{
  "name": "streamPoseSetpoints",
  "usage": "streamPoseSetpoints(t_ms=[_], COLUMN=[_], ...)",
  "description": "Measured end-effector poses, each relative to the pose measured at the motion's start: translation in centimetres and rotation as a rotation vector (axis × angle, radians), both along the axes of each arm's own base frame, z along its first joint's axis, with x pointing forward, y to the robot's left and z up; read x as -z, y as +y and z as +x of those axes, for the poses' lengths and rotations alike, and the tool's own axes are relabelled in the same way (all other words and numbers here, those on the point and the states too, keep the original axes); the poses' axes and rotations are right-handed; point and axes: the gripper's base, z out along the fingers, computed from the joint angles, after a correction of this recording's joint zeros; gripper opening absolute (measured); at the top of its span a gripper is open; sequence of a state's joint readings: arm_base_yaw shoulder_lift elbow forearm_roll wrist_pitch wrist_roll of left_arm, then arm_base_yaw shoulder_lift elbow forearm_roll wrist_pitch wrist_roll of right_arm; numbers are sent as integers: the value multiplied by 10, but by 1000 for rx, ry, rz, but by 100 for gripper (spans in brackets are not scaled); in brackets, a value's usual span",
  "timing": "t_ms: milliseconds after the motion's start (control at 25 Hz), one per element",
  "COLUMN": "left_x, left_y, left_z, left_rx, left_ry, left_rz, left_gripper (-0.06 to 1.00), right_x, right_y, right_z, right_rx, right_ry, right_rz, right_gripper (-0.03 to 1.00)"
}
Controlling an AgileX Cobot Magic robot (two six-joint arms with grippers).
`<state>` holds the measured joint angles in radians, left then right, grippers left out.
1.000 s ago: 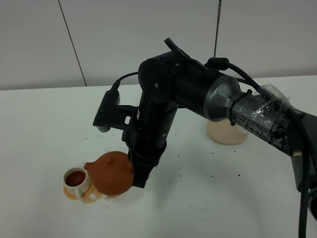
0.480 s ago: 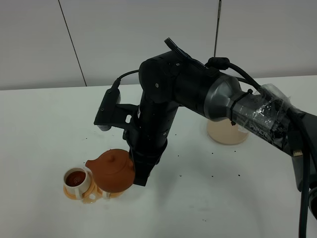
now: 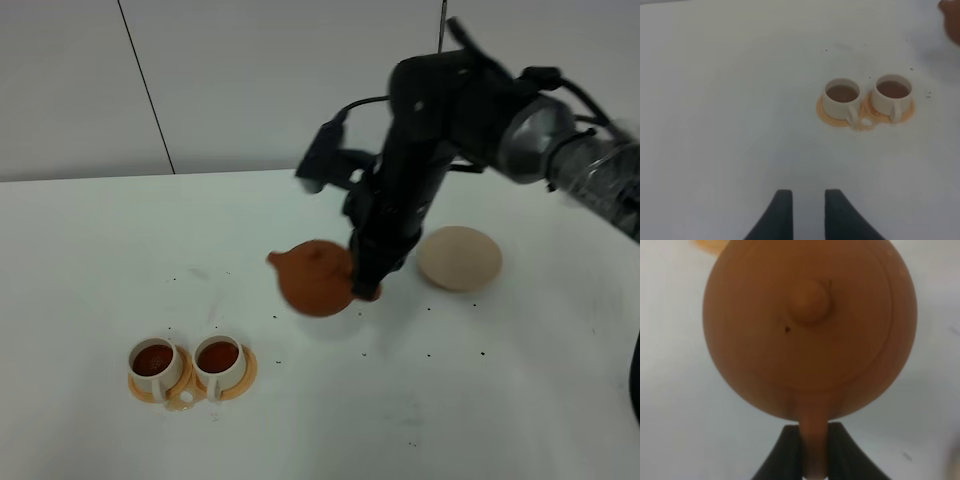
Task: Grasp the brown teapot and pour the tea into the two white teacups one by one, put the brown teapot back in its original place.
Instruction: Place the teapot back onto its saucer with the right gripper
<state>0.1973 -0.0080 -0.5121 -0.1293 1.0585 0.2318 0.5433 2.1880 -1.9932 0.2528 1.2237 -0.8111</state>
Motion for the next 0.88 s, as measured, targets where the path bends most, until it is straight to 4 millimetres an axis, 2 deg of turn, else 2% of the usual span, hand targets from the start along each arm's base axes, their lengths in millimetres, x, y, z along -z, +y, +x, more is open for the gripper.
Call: streamPoseSetpoints(t_ms=[320,600,720,880], left_x=[0,0,0,0], left_y=[0,0,0,0], left_z=[0,0,0,0], left_rx=[0,0,0,0], left_ry=[0,0,0,0], left_rz=[0,-1,-1,-1], left_gripper=[23,23,23,23], right_x=[-2,-3,-4,-4], right_y=[-72,-120,-133,-138], right_z=[46,65,70,73], right_rx=[172,288,321,338], right_ry=[-72,-77,-78,-94], right_rz=[25,44,62,74], right_gripper=[10,10,10,10])
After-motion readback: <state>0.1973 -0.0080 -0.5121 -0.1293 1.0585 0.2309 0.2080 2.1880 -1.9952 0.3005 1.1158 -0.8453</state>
